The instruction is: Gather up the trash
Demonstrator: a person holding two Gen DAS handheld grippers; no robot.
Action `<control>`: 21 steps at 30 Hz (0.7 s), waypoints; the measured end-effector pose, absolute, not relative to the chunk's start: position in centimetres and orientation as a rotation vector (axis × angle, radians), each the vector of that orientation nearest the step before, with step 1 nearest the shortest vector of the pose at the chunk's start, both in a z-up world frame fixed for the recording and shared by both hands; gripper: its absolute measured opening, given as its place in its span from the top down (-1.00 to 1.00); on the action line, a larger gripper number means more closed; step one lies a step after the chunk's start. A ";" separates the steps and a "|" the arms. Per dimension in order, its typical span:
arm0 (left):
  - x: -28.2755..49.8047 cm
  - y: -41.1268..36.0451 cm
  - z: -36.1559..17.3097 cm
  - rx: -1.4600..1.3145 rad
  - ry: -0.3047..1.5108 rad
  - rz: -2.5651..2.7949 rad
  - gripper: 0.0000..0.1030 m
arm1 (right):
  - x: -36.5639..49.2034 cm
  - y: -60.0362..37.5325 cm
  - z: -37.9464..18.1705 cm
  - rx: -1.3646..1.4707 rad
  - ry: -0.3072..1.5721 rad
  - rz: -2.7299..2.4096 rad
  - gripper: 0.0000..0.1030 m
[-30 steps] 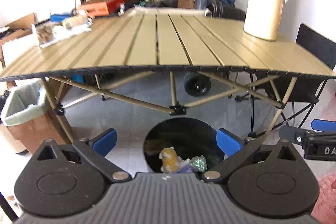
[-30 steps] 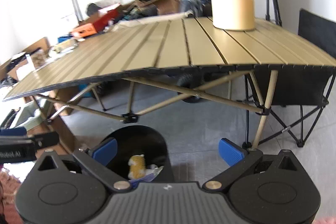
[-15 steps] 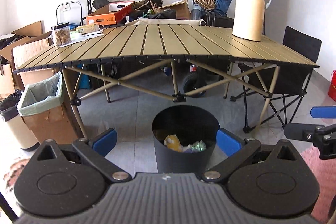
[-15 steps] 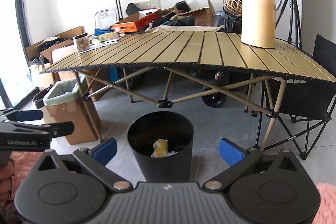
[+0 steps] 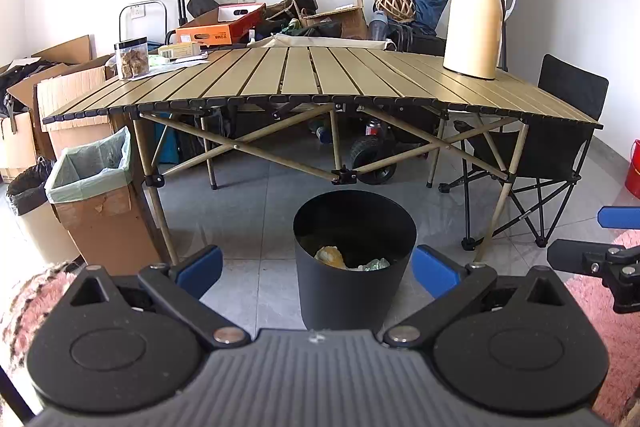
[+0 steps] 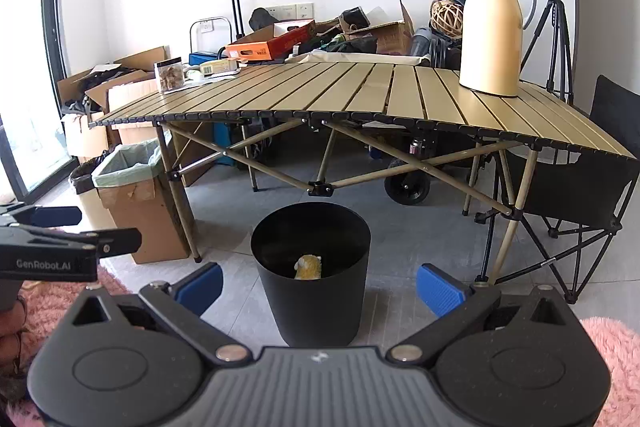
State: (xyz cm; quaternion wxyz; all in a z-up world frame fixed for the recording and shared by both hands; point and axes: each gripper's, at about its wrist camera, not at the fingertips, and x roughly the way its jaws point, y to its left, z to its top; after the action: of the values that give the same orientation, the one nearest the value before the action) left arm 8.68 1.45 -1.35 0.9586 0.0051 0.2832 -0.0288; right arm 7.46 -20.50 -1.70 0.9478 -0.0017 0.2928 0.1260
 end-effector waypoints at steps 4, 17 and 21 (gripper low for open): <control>8.4 1.6 -1.3 0.010 0.567 -0.058 -1.00 | 7.2 -20.6 -1.5 0.000 0.585 0.257 -1.00; 8.3 1.6 -1.1 0.007 0.557 -0.059 -1.00 | 7.0 -20.6 -1.3 -0.002 0.574 0.252 -1.00; 8.3 1.6 -1.0 0.007 0.555 -0.058 -1.00 | 6.9 -20.5 -1.2 -0.001 0.571 0.250 -1.00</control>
State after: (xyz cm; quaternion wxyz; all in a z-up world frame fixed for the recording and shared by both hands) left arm 8.27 1.55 -1.02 0.9613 0.0035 0.2740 -0.0286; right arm 6.90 -20.54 -1.23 0.9518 -0.0005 0.2809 0.1232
